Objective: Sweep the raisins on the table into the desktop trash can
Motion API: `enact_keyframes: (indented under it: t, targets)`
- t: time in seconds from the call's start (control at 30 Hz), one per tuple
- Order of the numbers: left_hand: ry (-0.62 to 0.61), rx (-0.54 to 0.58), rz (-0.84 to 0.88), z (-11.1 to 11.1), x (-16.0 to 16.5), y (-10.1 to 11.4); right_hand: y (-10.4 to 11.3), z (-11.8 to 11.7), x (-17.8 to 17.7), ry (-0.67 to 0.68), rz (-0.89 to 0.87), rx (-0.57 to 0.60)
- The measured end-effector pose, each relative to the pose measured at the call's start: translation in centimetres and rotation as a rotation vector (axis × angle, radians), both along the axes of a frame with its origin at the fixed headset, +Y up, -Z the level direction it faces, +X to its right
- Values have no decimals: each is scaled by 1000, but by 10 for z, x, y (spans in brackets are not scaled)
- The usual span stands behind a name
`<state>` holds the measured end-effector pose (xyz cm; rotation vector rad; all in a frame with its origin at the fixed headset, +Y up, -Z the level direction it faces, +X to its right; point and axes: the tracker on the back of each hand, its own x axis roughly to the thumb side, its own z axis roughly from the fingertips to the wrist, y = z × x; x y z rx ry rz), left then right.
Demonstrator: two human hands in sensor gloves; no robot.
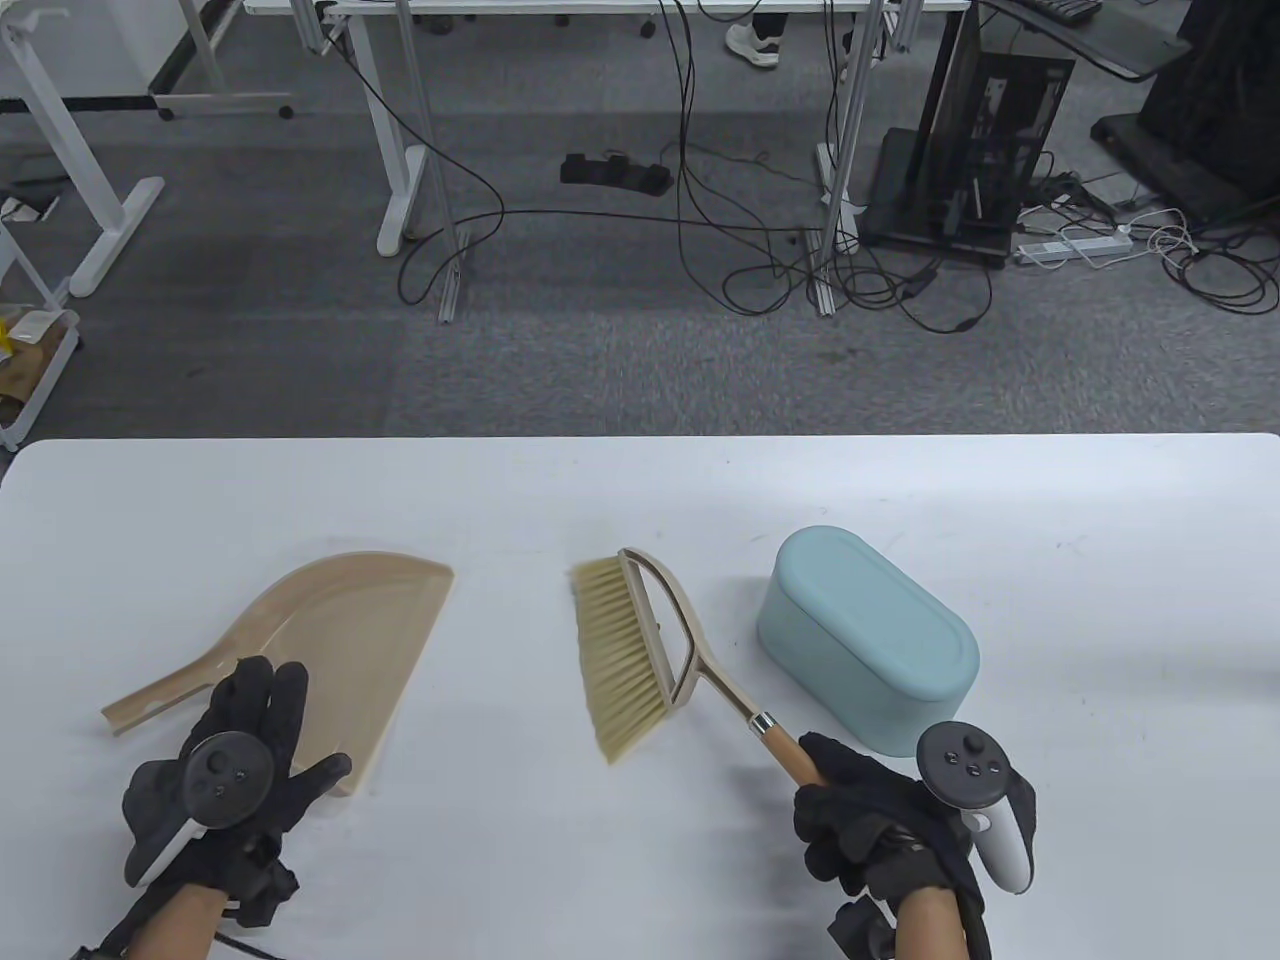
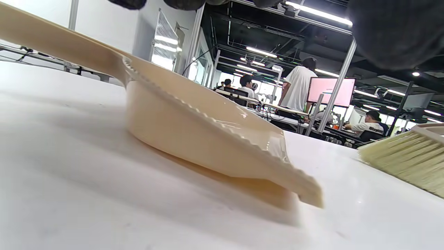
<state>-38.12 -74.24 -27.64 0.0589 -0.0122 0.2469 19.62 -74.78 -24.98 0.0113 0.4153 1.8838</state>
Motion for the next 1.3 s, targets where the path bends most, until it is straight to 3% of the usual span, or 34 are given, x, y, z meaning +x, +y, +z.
enact_keyframes:
  t: [0.2, 0.33, 0.5, 0.7, 0.8, 0.87, 0.93, 1.07, 1.2, 1.3]
  targets:
    - [11, -35, 7, -3, -3, -6, 9, -4, -21, 71, -242, 47]
    - [22, -20, 22, -2, -4, -3, 2, -13, -43, 79, -363, -64]
    - [62, 20, 51, 0, -11, 2, -11, -15, -40, 118, -324, -151]
    - [117, -7, 183, -6, -32, 5, -10, -4, -13, 69, -138, -185]
    - [75, 51, 356, -9, -49, 10, -12, 0, -6, 73, -189, -192]
    - [123, 78, 445, -12, -65, 15, -11, 1, -7, 86, -278, -153]
    - [191, 43, 503, -17, -79, 18, -4, 0, -9, 101, -300, -106]
    - [453, -195, 410, -30, -96, 11, 14, -2, -17, 168, -330, -28]
    - [570, -410, 241, -46, -98, 7, 27, -4, -20, 195, -362, 30]
    - [619, -470, 200, -58, -97, 7, 31, -4, -19, 186, -382, 59]
